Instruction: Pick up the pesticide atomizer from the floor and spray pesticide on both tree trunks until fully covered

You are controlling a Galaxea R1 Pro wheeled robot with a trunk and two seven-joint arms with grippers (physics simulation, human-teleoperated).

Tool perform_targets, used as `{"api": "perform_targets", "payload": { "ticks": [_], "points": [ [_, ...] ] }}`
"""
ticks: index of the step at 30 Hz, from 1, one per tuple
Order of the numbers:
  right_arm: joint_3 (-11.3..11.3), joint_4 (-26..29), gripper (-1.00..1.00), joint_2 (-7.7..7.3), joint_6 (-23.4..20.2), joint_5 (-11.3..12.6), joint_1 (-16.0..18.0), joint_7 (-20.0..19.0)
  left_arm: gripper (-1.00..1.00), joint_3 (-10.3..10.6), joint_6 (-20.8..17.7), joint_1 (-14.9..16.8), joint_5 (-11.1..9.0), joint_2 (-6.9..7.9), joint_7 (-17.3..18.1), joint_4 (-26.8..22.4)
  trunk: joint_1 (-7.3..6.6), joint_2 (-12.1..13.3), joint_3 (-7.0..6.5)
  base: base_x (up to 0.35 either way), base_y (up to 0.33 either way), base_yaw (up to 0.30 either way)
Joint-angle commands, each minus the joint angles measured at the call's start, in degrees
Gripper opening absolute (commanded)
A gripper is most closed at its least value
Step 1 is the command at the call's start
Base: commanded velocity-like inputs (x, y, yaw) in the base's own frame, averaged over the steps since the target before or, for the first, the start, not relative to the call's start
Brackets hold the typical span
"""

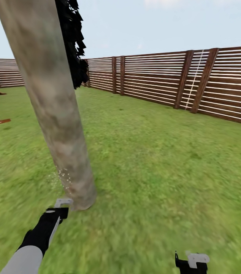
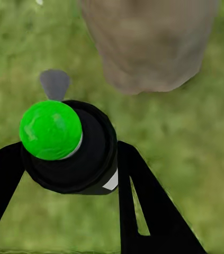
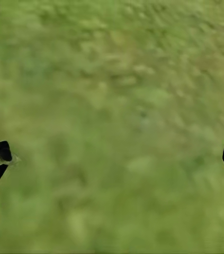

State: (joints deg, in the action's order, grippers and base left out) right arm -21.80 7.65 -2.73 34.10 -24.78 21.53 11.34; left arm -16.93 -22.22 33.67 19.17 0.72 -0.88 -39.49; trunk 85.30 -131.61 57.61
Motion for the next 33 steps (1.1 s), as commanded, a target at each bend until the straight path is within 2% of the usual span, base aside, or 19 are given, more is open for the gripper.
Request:
{"api": "perform_targets", "payload": {
  "ticks": [1, 3, 4, 9, 12, 14, 20, 24, 29, 33],
  "points": [
    [0.01, 0.0, 1.0, 0.0, 0.0, 0.0, 0.0, 0.0, -1.0, 0.08, 0.3, -0.13, -0.04, -0.23, -0.75, 0.92, 0.0, 0.0, 0.0, 0.013, -0.011, 0.274],
    [0.01, 0.0, 1.0, 0.0, 0.0, -0.02, -0.01, 0.0, -1.0, 0.32, 1.7, -0.25, 0.03, -1.22, -1.58, 4.86, 0.0, 0.0, 0.0, 0.004, -0.003, 0.277],
    [0.01, 0.0, 1.0, 0.0, 0.0, -0.05, 0.0, 0.0, -1.0, 0.19, 2.24, -0.26, 0.06, -1.34, -1.71, 5.35, 0.0, 0.0, 0.0, 0.001, -0.001, 0.275],
    [0.01, 0.0, 1.0, 0.0, 0.0, -0.02, 0.0, 0.0, -1.0, 0.16, 2.6, -0.27, 0.16, -0.8, -2.13, 4.99, 0.0, 0.0, 0.0, 0.0, -0.062, 0.095],
    [0.01, 0.0, 1.0, -0.05, 0.0, -0.02, -0.01, 0.05, -1.0, 0.41, 2.62, -0.27, 0.05, -1.37, -5.91, 5.02, 0.0, 0.0, 0.0, 0.005, -0.253, 0.003],
    [0.01, 0.0, 1.0, -0.08, 0.0, -0.06, -0.02, 0.02, -1.0, 0.28, 2.53, -0.27, -0.08, -1.74, -6.93, 5.39, 0.0, 0.0, 0.0, 0.085, -0.269, 0.0],
    [0.01, 0.0, 1.0, -0.09, 0.0, -0.08, 0.0, 0.07, -1.0, 0.02, 2.45, -0.27, -0.42, -1.71, -6.35, 5.75, 0.0, 0.0, 0.0, 0.124, -0.27, 0.0],
    [0.01, 0.0, 1.0, -0.09, 0.0, -0.08, 0.0, 0.04, -1.0, 0.09, 2.19, -0.11, -0.87, -1.71, -2.49, 5.74, 0.0, 0.0, 0.0, 0.156, -0.262, 0.0],
    [0.01, 0.0, 1.0, -0.07, 0.0, -0.04, 0.0, 0.03, -1.0, -0.22, 2.35, -0.18, -0.85, -1.43, -2.38, 5.27, 0.0, 0.0, 0.0, 0.094, -0.264, 0.003],
    [0.01, 0.0, 1.0, -0.08, 0.0, -0.03, -0.01, 0.08, -1.0, -0.26, 2.34, -0.18, -0.67, -1.2, -2.68, 5.13, 0.0, 0.0, 0.0, 0.0, -0.272, 0.194]
  ]
}}
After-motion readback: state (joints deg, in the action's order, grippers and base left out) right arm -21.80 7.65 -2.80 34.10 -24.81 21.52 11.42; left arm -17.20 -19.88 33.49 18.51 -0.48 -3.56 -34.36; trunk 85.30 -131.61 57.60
